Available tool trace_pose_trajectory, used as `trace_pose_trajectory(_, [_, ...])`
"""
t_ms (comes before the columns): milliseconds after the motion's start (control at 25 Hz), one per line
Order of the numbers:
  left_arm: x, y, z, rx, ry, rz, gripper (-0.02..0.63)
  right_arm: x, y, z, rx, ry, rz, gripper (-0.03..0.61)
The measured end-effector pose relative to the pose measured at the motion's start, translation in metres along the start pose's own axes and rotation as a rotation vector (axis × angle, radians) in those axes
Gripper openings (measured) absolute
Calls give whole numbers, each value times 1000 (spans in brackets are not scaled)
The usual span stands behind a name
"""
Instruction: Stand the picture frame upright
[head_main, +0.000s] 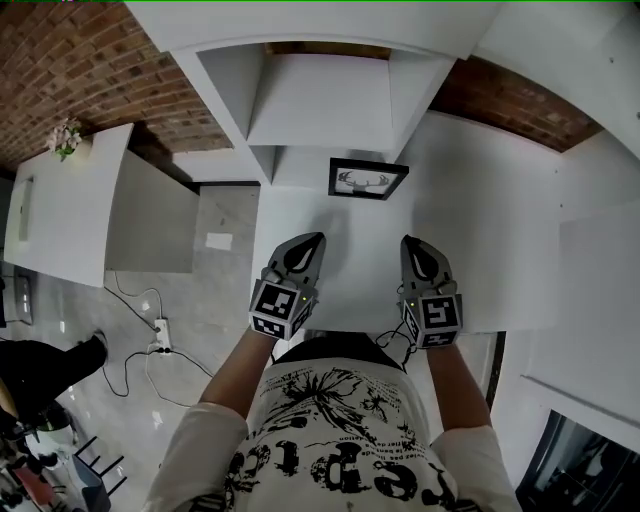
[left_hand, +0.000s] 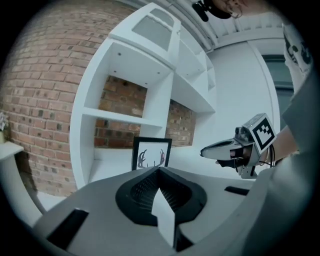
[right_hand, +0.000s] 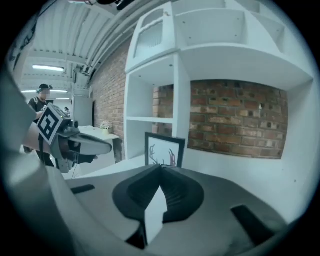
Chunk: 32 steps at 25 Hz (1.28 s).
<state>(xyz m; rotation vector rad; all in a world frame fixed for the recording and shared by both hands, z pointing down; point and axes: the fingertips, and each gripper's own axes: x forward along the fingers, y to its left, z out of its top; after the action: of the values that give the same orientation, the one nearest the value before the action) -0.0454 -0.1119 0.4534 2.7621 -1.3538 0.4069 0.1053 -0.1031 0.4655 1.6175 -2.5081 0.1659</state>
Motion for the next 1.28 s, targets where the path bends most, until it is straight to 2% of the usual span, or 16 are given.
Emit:
trace_pose_trajectory(80, [-17,-12,11,65,-8,0,6,-16,16,11,-52,-39,10,5])
trace_pose_trajectory(160, [-34,-23,20,98,-26,-5,6,-31,30,20,-77,-69,11,5])
trace_pose_trajectory(360, [-73,-33,35,28,-52,9,8,-61,52,42,-26,-135,17,5])
trace_pose_trajectory(640, [-109,-33,60,-1,-90,42,8,-85,67,64,-29,-200,3,5])
trace_pose_trajectory(880, [-125,-32,77,44,-133,51,8,-92,72,69,-31,-201,-7,3])
trace_pose_trajectory(1280, [-134,-31,80,58,-142,51,8,-97,84,62,26,-185,7,3])
